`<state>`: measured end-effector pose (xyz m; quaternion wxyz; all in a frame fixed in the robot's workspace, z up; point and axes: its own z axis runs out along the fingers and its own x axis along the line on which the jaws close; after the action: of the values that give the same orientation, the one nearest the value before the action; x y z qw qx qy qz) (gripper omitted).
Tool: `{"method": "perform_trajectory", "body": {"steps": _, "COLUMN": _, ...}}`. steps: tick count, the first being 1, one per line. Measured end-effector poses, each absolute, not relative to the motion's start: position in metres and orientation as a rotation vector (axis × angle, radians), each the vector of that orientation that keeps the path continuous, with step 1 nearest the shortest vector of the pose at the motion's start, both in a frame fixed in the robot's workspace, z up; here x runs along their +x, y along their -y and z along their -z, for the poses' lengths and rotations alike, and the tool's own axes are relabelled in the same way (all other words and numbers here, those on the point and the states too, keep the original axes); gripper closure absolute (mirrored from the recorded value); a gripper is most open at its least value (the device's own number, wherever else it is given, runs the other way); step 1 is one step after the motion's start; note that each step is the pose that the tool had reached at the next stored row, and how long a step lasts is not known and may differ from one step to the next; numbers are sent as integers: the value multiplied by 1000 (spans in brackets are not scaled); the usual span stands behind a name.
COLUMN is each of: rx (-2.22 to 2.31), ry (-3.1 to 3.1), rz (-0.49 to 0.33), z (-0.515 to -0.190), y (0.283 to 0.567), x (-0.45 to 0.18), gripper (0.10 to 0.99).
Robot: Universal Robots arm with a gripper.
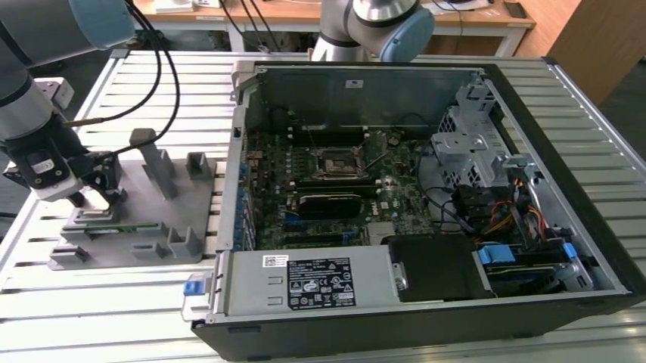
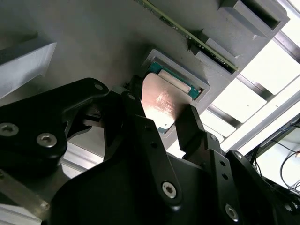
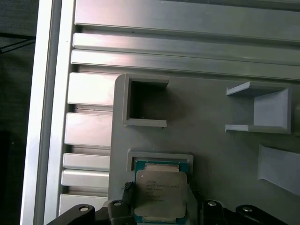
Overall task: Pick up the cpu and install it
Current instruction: 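Pick up the cpu and move it towards the insertion slot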
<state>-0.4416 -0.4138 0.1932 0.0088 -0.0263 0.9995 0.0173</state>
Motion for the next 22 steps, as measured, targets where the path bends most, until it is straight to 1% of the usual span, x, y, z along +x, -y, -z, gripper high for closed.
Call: {"method": "perform_trajectory", "body": {"steps": 22, "rx": -82, "ry": -3123, "rz": -55, "z": -207, "y": 414, "x": -442, "gripper": 557}}
